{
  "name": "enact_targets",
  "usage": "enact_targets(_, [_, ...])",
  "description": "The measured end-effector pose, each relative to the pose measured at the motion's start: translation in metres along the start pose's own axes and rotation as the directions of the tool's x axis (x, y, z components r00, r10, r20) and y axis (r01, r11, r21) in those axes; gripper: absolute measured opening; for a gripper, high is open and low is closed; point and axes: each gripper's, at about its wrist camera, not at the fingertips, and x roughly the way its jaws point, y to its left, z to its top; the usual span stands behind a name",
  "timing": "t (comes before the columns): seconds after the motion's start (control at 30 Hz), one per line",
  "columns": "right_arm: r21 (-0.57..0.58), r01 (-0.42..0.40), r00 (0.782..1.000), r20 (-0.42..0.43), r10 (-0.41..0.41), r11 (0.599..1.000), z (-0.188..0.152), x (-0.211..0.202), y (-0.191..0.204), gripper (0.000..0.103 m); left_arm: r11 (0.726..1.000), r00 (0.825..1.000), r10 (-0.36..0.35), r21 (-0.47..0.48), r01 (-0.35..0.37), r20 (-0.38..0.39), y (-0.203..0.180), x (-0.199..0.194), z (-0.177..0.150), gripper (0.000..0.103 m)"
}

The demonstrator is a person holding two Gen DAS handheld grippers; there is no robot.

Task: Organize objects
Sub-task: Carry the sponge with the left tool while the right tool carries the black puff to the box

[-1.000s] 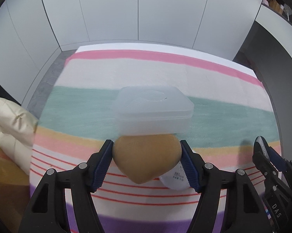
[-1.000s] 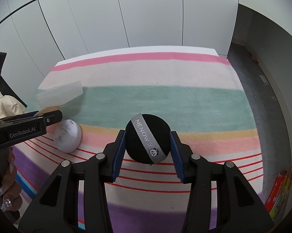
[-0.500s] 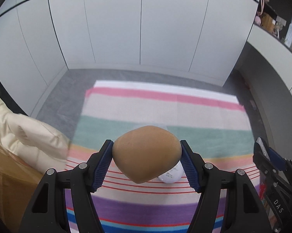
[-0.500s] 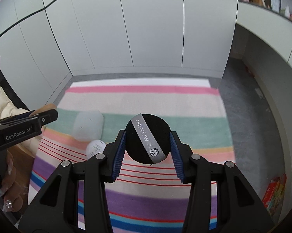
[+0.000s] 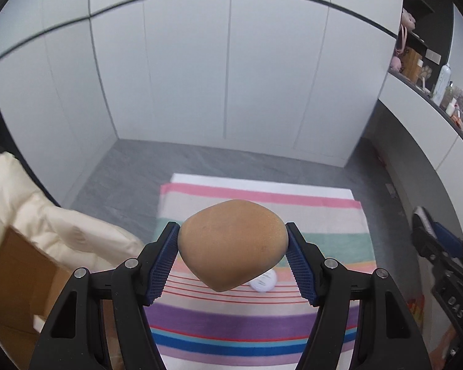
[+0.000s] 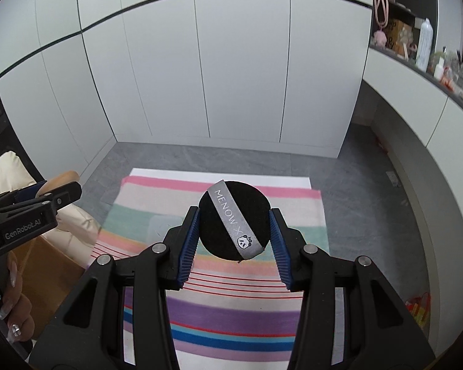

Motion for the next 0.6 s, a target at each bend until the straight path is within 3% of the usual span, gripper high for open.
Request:
enact_targets(0.37, [-0.040, 0.004, 0.999, 0.054, -0.002, 0.999, 0.021, -0.072, 0.018, 0.047, 1.000, 0.997, -0.020, 0.007, 0.020, 0.072, -0.001, -0.083, 0.014, 0.069])
enact_targets(0.6, [-0.031, 0.017, 1.000, 0.014, -0.017, 0.999, 0.016, -0.093, 0.016, 0.047, 0.999, 0.996, -0.030, 0.033, 0.027, 0.078, -0.004, -0.116, 0.011, 0.069])
